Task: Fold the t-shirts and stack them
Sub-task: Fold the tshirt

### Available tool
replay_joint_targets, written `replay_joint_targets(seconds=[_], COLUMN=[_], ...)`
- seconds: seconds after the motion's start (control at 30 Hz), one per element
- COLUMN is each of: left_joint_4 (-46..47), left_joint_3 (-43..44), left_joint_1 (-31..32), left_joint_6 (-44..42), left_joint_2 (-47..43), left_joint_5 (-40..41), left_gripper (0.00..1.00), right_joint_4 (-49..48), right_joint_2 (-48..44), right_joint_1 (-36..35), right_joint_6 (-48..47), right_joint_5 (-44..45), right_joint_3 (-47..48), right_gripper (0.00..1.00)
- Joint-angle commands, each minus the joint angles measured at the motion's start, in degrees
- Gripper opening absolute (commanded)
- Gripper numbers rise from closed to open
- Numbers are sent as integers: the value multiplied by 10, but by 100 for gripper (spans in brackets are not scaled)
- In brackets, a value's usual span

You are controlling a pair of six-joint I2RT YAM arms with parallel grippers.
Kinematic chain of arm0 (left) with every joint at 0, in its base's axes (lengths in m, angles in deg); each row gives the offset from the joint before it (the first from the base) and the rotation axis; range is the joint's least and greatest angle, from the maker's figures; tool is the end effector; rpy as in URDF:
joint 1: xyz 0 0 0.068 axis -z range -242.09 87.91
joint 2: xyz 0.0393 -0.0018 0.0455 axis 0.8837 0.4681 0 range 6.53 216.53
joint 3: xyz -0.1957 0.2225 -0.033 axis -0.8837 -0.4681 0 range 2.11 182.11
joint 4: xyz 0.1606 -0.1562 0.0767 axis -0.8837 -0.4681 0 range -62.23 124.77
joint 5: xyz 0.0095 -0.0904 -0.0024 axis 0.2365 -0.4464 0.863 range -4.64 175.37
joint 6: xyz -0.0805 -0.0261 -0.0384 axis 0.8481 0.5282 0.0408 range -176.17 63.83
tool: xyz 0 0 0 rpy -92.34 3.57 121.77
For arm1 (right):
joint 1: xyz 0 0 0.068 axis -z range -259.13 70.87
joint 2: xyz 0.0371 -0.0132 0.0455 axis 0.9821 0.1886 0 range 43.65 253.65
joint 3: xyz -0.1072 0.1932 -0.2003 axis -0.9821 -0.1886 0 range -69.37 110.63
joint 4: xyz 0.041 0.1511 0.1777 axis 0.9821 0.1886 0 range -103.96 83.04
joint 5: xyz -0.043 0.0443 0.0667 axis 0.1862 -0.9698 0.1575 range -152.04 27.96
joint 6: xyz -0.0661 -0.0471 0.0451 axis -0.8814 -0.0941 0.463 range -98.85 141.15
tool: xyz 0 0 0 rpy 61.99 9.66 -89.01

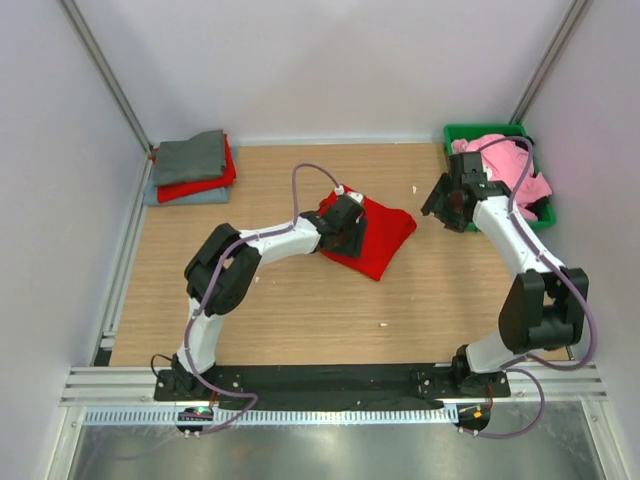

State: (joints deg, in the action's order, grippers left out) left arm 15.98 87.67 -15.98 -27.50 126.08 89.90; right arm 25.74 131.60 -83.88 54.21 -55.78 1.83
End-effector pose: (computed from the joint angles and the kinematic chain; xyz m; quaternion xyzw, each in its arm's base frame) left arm 0.3327 -0.3363 0.1682 0.1311 0.9379 -0.1639 0.2762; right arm 0.3226 0.0177 0.2670 0.2491 0.9231 0.0439 0.2896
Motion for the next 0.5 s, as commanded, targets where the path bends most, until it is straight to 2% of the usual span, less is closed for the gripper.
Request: replay_joint_targets(seconds=[0.0,0.17,0.2,0.27,0.37,0.43,0.47], left_joint_4=[-92,-150,-164,-208,-230,-225,-223], left_joint_3=[-53,-68,-52,-31,-9,-20,-28], left_joint_1=[39,57,57,49,29,-3,-18], left_joint_6=[97,131,123,110,83,66,63], left_joint_2=[-60,-170,-187,-236,-299,-323,-339], left_joint_5=[78,108,121,159,182,169,157], left_gripper=[60,66,74,80,97,100,100], right_joint_4=[10,16,20,-2,-31,-27,-17], right_joint_2=[-87,-157,-175,-203,-256,-282,-289], right_joint_1=[-12,-43,-60,-96,-197,-249,-261], right_joint_6=[-4,16,33,108,232,270,298], right_joint_5=[-55,-164,-186,-230,-185,-137,-126], right_joint_3=[-20,-19,-10,22,79,119,133], right_gripper=[65,67,67,70,81,93,96])
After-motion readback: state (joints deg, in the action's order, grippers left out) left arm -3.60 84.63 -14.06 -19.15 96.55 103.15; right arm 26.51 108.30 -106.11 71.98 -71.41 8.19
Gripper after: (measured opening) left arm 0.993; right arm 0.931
